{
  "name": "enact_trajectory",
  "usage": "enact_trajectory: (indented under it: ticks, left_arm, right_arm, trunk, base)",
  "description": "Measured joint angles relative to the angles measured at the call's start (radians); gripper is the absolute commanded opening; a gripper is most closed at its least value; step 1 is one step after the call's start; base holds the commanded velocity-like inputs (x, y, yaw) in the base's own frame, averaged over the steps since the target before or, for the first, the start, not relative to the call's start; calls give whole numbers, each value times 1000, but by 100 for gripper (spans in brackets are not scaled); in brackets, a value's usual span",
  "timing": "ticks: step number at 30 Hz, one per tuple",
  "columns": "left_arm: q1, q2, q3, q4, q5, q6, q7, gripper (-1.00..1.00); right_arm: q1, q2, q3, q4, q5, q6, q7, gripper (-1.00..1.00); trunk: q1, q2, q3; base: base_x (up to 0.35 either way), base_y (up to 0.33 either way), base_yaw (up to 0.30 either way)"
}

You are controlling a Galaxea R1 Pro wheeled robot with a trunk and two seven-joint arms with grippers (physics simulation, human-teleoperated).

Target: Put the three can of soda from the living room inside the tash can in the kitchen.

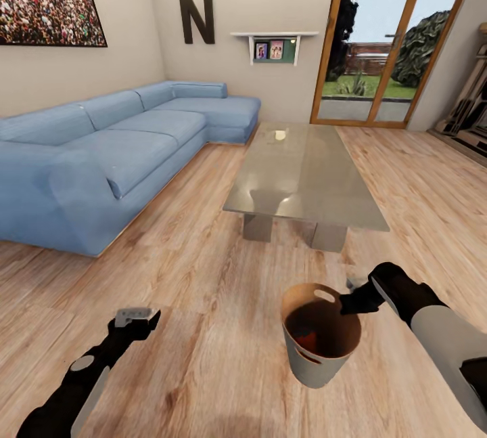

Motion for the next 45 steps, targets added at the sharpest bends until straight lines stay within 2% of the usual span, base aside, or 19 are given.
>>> enact_trajectory:
  ticks: [4, 8, 10, 13, 16, 23, 29, 32, 45]
  left_arm:
    - [1, -17, -22, 56, -3, -57, 5, 100]
    - [2, -22, -30, 85, 0, -78, 6, 100]
    - [2, -23, -32, 99, 1, -84, 6, 100]
    - [2, -24, -33, 104, 1, -86, 6, 100]
    - [2, -24, -33, 104, 1, -86, 6, 100]
    - [2, -24, -39, 105, -1, -87, 4, 100]
    - [2, -24, -104, 105, -2, -92, 6, 100]
    - [2, -24, -118, 105, -2, -95, 6, 100]
    - [2, -24, -123, 107, -2, -100, 6, 100]
  right_arm:
    - [13, 2, -19, -10, -38, -8, -17, -100]
    - [16, 2, -52, -11, -9, -21, -29, -100]
    - [17, 1, -88, -12, -19, -20, -30, -100]
    - [17, -1, -103, -12, -31, -15, -30, -100]
    - [18, -2, -103, -12, -9, -21, -32, -100]
    - [18, 0, -107, -13, -28, -16, -31, -100]
    - [18, -1, -107, -12, -18, -18, -31, -100]
    - [18, -2, -108, -12, -20, -17, -31, -100]
    - [18, -2, -109, -12, -14, -16, -32, -100]
  trunk:
    - [0, 0, 0]
    - [0, 0, 0]
    - [0, 0, 0]
    - [0, 0, 0]
    - [0, 0, 0]
    - [0, 0, 0]
    - [0, 0, 0]
    - [0, 0, 0]
    - [0, 0, 0]
  base:
    - [0, 0, -96]
    - [0, 0, -216]
    - [0, 0, -242]
    - [0, 0, -247]
    - [0, 0, -250]
    - [0, -51, -251]
    - [0, -243, -251]
    - [0, -276, -251]
    - [3, -278, -251]
